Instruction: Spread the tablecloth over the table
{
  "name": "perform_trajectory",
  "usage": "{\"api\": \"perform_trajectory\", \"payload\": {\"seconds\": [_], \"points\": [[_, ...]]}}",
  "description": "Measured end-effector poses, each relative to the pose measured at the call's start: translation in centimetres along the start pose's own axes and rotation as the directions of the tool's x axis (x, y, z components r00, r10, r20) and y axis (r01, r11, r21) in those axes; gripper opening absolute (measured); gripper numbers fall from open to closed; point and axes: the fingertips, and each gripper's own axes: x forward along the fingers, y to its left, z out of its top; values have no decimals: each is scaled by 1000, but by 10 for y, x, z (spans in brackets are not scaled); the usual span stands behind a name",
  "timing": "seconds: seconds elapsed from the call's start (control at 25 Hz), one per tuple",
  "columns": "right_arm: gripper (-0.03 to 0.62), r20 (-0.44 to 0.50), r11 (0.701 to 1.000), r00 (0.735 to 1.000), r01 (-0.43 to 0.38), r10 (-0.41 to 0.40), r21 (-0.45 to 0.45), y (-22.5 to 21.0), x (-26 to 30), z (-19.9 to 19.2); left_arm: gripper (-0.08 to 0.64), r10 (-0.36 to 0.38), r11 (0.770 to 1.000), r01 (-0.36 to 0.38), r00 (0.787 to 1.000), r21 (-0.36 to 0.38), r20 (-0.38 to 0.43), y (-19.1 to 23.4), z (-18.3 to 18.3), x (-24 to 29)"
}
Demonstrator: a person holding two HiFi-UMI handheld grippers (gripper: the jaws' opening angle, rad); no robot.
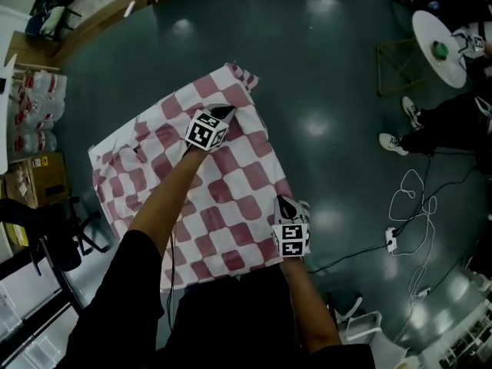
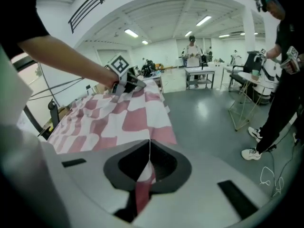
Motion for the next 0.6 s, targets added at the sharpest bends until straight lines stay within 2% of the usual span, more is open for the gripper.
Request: {"api": "perform_trajectory", "payload": {"seconds": [0.08, 0.12, 0.24, 0.36, 0.6], "points": [[18, 52, 999, 998, 22, -24, 47, -11, 0, 16, 17, -11, 997, 9, 1000, 75, 25, -2, 9, 1], [18, 56, 997, 998, 23, -27, 69, -15, 4, 19, 17, -11, 996, 9, 999, 88, 33, 0, 13, 3], [18, -15, 999, 1000, -9, 9, 49, -12, 18, 10, 17, 13, 999, -15, 999, 36, 46, 8, 16, 10], [17, -49, 1000, 999, 13, -13, -9, -10, 17, 0, 17, 37, 999, -37, 999, 5, 35, 14, 15, 11], [17, -62, 995, 994, 94, -91, 43, -23, -5, -21, 17, 89, 990, -83, 995, -110, 51, 43, 12, 1]]}}
